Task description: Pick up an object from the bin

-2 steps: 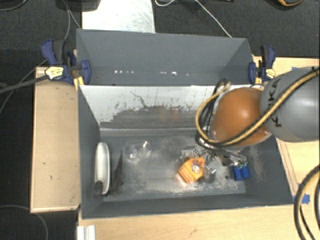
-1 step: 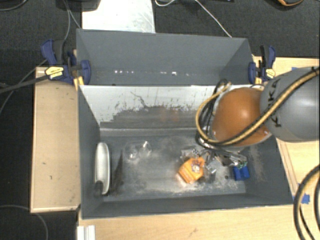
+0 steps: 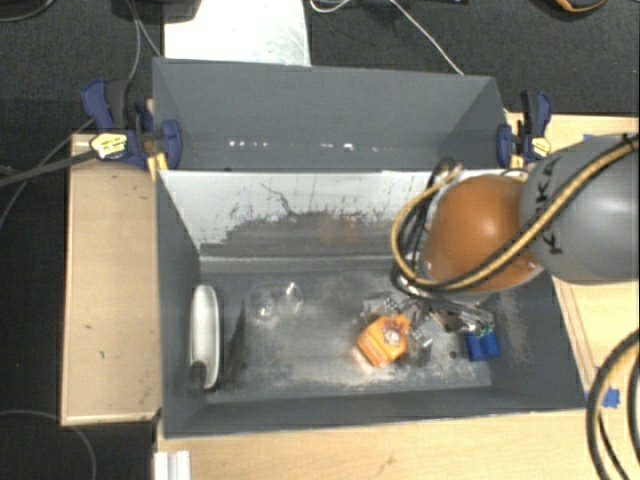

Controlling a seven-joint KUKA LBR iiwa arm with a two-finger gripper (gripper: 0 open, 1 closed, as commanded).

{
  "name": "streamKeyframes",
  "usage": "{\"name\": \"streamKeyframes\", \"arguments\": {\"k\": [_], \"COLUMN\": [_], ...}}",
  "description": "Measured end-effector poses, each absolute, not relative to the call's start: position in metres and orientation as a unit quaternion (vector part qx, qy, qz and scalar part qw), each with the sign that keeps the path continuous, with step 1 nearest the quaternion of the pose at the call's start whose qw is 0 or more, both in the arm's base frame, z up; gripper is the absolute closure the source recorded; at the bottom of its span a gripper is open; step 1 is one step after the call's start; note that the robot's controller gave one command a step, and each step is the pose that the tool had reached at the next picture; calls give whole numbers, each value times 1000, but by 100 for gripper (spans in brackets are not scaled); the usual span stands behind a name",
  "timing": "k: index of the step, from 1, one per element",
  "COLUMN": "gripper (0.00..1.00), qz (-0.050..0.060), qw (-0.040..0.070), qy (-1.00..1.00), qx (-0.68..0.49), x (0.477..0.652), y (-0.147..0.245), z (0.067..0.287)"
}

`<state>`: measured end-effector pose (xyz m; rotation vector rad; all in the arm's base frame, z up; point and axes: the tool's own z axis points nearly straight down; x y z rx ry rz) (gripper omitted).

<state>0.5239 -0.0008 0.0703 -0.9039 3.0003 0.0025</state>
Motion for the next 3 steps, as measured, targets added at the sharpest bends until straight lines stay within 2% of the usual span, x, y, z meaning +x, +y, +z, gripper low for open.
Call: {"name": "streamKeyframes", "arguments": {"k": [3], "gripper": [100], "qz": [1], "qw": [4], "qy": [959], "qx": [-285], "x": [524], "y": [-1], "z": [70]}}
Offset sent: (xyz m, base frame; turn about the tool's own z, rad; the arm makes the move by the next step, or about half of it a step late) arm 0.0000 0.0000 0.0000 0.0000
